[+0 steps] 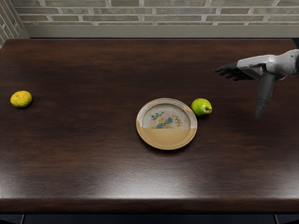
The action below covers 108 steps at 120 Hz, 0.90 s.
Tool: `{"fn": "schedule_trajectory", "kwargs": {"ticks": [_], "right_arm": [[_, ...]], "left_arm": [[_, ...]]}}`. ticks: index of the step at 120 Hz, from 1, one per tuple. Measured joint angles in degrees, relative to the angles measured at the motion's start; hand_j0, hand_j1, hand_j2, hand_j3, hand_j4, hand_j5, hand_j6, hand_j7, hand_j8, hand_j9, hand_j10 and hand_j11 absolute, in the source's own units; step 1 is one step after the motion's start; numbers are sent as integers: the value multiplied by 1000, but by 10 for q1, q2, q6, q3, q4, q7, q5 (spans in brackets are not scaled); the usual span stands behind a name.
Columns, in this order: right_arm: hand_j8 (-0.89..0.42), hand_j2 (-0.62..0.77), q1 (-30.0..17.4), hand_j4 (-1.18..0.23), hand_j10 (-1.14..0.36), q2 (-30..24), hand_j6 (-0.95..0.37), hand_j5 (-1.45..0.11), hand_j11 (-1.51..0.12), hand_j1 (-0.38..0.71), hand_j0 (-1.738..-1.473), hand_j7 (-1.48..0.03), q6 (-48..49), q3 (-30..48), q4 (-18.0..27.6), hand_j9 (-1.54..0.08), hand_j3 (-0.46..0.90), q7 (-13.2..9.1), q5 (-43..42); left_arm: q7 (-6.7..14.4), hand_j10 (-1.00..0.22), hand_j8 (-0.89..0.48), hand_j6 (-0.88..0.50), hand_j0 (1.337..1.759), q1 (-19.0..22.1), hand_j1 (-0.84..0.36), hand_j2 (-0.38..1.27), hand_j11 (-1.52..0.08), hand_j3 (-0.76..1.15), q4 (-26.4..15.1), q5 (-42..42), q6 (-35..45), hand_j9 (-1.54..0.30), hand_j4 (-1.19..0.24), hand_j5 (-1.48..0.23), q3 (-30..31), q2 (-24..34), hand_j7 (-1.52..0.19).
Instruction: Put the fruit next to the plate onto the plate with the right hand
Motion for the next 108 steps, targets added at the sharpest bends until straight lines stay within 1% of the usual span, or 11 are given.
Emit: {"fn": "schedule_trajectory", "kwargs": {"ticks": [17, 19, 26, 31, 37, 45, 61, 78, 89, 93, 108], "right_arm": [[-6, 0, -3, -5, -4, 26, -7, -1, 0, -349, -1658, 0, 0, 2, -1, 0, 0, -8, 8], [-6, 0, -3, -5, -4, 30, -7, -1, 0, -349, -1658, 0, 0, 3, 0, 0, 0, -15, 8], [-5, 0, -1, -5, -4, 47, -7, -1, 0, -349, -1658, 0, 0, 7, 0, 0, 0, -58, 10], [-5, 0, 0, -5, -4, 56, -6, -1, 0, -349, -1658, 0, 0, 11, 2, 0, 0, -79, 11], [-5, 0, 1, -5, -4, 64, -6, -1, 0, -349, -1658, 0, 0, 15, 5, 0, 0, -96, 10], [-5, 0, 1, -4, -3, 74, -6, -1, 0, -349, -1658, 0, 0, 31, 12, 0, 0, -108, 2], [-4, 0, -7, -4, -3, 89, -5, 0, 0, -349, -1658, 0, -15, 57, 56, 0, 0, -118, -77], [-4, 0, -54, -3, -3, 106, -5, 0, 0, -349, -1658, 0, -101, 63, 98, 0, 0, -121, -165], [-4, 1, -91, -3, -3, 126, -5, 0, 0, -349, -1658, 0, -155, 66, 110, 0, 0, -122, -200], [-4, 1, -106, -3, -2, 135, -5, 0, 0, -349, -1658, 0, -175, 67, 112, 0, 0, -122, -225], [-4, 1, -153, -3, -3, 164, -5, -1, 0, -349, -1658, 0, -245, 69, 112, 0, 0, -122, -292]], "left_arm": [[0, -18, -18, -18, 1658, 0, 328, 4, -23, 0, 0, 0, 0, -23, -18, -23, 0, 0, -23], [0, -18, -18, -18, 1658, 0, 328, 4, -23, 0, 0, 0, 0, -23, -18, -23, 0, 0, -23], [0, -18, -18, -18, 1658, 0, 328, 4, -23, 0, 0, 0, 0, -23, -18, -23, 0, 0, -23], [0, -18, -18, -18, 1658, 0, 328, 4, -23, 0, 0, 0, 0, -23, -18, -23, 0, 0, -23], [0, -18, -18, -18, 1658, 0, 328, 4, -23, 0, 0, 0, 0, -23, -18, -23, 0, 0, -23], [0, -18, -18, -18, 1658, 0, 328, 4, -23, 0, 0, 0, 0, -23, -18, -23, 0, 0, -23], [0, -18, -18, -18, 1658, 0, 328, 4, -23, 0, 0, 0, 0, -23, -18, -23, 0, 0, -23], [0, -18, -18, -18, 1658, 0, 328, 4, -23, 0, 0, 0, 0, -23, -18, -23, 0, 0, -23], [0, -18, -18, -18, 1658, 0, 328, 4, -23, 0, 0, 0, 0, -23, -18, -23, 0, 0, -23], [0, -18, -18, -18, 1658, 0, 328, 4, -23, 0, 0, 0, 0, -23, -18, -23, 0, 0, -23], [0, -18, -18, -18, 1658, 0, 328, 4, -23, 0, 0, 0, 0, -23, -18, -23, 0, 0, -23]]}}
